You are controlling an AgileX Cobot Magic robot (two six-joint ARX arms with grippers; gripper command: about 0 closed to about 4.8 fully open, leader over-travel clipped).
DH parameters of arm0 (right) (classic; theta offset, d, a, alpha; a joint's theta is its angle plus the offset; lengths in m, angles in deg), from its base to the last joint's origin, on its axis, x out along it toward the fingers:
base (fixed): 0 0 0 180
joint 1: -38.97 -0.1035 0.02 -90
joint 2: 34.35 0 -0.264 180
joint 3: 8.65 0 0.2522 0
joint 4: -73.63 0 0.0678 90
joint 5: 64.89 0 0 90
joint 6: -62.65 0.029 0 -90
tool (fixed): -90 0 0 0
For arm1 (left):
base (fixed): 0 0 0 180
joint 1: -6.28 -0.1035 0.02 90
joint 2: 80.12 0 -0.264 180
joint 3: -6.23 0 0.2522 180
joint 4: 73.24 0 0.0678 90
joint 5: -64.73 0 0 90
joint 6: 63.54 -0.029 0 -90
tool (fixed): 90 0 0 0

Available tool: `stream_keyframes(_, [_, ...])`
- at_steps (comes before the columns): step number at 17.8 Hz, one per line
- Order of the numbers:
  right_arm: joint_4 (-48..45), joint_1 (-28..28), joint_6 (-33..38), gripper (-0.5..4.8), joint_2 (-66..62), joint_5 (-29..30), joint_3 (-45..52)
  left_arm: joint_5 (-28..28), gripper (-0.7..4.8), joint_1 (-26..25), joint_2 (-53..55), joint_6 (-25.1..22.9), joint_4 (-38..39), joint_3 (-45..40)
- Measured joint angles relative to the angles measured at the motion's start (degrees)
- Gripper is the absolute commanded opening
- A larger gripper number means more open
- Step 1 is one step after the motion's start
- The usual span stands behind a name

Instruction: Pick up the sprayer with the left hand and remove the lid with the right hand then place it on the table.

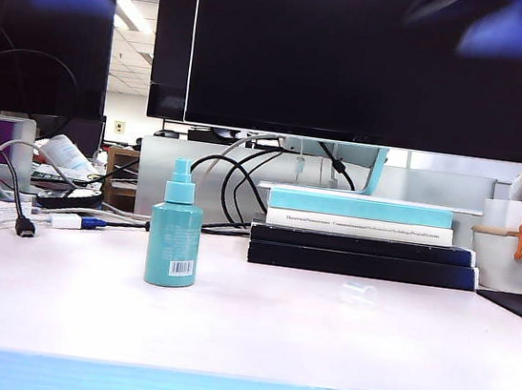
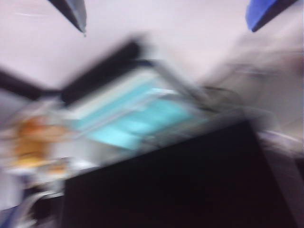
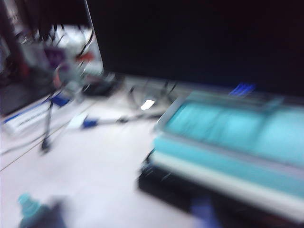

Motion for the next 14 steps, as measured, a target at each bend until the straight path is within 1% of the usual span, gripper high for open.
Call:
stream_keyframes(1, [0.3,0.0,-1.4,-0.09,3.8,-1.6,1.2,4.6,3.90,0.0,-5.1,-2.3,4.2,0.2])
stream_keyframes(2, [-0.2,-0.1,-2.6,-0.09,9.0,-4.1,3.2,10.2,3.58,-0.2,-10.5,-4.2,9.9,0.1])
stream_keyframes(3, [-0.4,-0.2,-2.9,-0.09,12.2,-6.2,4.4,14.5,3.28,-0.5,-15.0,-5.1,14.7,0.0])
stream_keyframes(4, [-0.5,-0.2,-3.2,-0.09,15.5,-8.9,5.5,18.9,3.14,-0.7,-19.8,-5.6,18.8,0.0])
stream_keyframes(5, [-0.5,-0.2,-3.2,-0.09,18.4,-11.8,6.9,20.2,2.79,-0.7,-22.9,-5.8,20.9,-0.1])
stream_keyframes(6, [-0.5,-0.2,-3.2,-0.09,21.8,-14.3,9.9,20.0,2.63,-0.7,-27.3,-6.0,22.3,-1.1])
stream_keyframes(7, [-0.3,-0.2,-3.2,-0.09,23.4,-14.9,11.9,19.8,2.63,-0.7,-30.0,-6.0,22.4,-2.4])
stream_keyframes(8, [-0.3,-0.2,-3.2,-0.09,24.9,-15.3,16.2,19.7,2.63,-0.7,-32.9,-5.4,22.4,-5.4])
stream_keyframes(9, [0.0,-0.2,-2.9,-0.09,25.2,-15.4,19.6,19.8,2.61,-0.7,-34.6,-3.7,23.3,-8.2])
stream_keyframes(10, [0.0,-0.2,-1.6,-0.09,25.7,-15.6,23.3,19.7,2.30,-0.7,-36.1,-0.7,23.6,-11.2])
stream_keyframes(11, [-2.7,-0.2,0.5,-0.08,25.8,-15.7,28.6,19.9,2.28,-0.7,-37.3,3.9,23.6,-15.3])
stream_keyframes(12, [-5.0,-0.2,1.0,-0.08,25.7,-15.8,31.3,19.9,2.09,-0.7,-37.3,5.0,23.4,-17.2])
stream_keyframes(13, [-8.5,-0.2,1.4,-0.08,25.8,-15.9,34.0,19.9,2.09,-0.7,-37.2,5.4,23.3,-19.1])
stream_keyframes(14, [-9.4,-0.2,1.5,-0.08,25.8,-16.0,35.6,19.9,2.08,-0.7,-37.3,5.6,23.1,-20.9])
